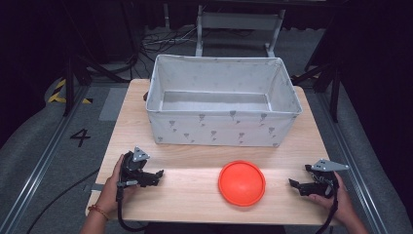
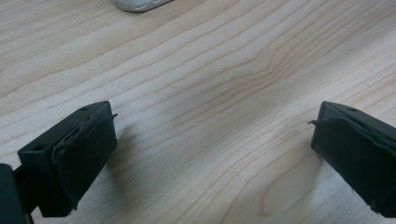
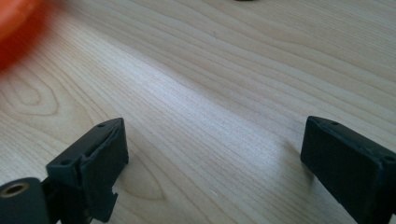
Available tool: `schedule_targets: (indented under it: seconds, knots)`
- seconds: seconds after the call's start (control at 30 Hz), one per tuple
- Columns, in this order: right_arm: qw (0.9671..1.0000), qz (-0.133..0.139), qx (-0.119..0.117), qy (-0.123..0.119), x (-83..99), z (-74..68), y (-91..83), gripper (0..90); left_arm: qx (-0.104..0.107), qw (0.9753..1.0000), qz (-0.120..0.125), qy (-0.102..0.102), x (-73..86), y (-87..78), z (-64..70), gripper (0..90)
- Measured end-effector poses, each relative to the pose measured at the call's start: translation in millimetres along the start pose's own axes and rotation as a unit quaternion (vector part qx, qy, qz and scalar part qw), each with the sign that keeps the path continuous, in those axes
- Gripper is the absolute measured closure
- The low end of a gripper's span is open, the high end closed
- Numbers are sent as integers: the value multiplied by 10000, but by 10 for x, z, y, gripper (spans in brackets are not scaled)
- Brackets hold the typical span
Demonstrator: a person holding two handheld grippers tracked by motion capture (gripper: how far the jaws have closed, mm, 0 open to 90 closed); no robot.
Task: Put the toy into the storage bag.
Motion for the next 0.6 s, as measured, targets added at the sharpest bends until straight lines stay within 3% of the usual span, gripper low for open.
schedule_targets:
  seconds: [0.47,0.6]
  knots:
    - [10000,-65,-22,-49,-16,7,2,75,124,9998,-1,176,22,-20,-24,4]
    - [9998,-157,-90,-110,-63,-2,-20,190,163,9997,21,199,19,-13,-33,2]
Point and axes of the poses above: each handheld gripper's, and its own axes: y roughly forward along the jaws, x roughly out of its underside, z roughly to its right, the point moved 2 cm from there along y, roughly forward along the jaws, and after that the axes turned 13 degrees about y, right-handed, at the moved point
